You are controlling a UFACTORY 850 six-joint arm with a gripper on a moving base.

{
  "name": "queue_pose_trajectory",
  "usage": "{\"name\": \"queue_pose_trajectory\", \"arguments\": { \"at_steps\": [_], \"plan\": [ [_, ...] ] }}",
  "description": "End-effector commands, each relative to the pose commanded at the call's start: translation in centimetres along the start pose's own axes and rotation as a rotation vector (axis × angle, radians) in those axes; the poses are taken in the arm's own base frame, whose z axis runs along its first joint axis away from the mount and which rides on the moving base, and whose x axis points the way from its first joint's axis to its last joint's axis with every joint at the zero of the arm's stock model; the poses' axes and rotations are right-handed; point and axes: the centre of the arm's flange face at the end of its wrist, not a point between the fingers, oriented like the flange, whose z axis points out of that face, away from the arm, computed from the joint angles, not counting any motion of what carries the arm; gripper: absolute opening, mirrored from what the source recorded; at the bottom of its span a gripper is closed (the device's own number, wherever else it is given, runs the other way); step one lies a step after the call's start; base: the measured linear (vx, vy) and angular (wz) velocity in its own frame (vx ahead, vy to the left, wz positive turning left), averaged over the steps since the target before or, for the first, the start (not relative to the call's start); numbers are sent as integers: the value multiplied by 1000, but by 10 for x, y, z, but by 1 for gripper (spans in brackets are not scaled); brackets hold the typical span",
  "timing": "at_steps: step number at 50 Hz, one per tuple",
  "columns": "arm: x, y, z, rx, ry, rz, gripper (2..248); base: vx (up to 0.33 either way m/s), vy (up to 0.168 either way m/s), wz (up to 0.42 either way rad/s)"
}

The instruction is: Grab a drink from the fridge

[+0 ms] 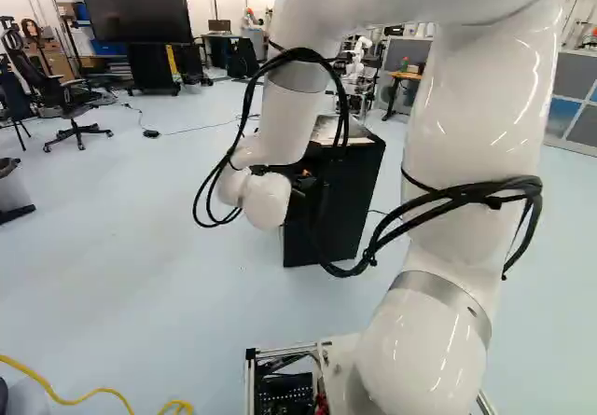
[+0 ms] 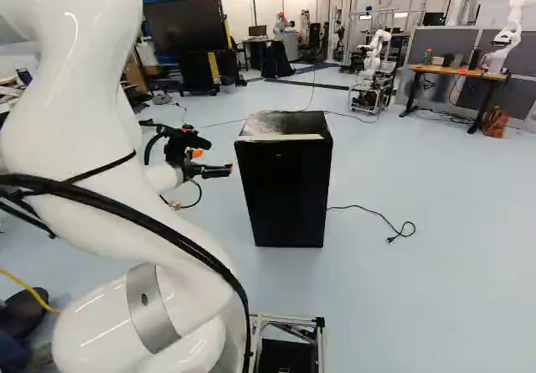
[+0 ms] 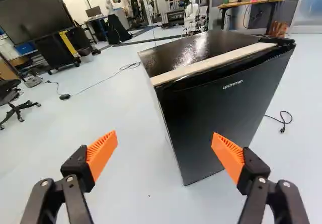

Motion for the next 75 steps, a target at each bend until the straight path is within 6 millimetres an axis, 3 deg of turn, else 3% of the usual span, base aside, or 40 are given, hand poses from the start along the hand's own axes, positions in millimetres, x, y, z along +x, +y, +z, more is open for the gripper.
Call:
{"name": "queue_pose_trajectory", "arguments": {
  "at_steps": [47,75],
  "plan": [
    [-3,-75,48,-100,83,114,247,0,0,0],
    [-1,-97,80,-194,119,196,247,0,0,0]
  ]
}}
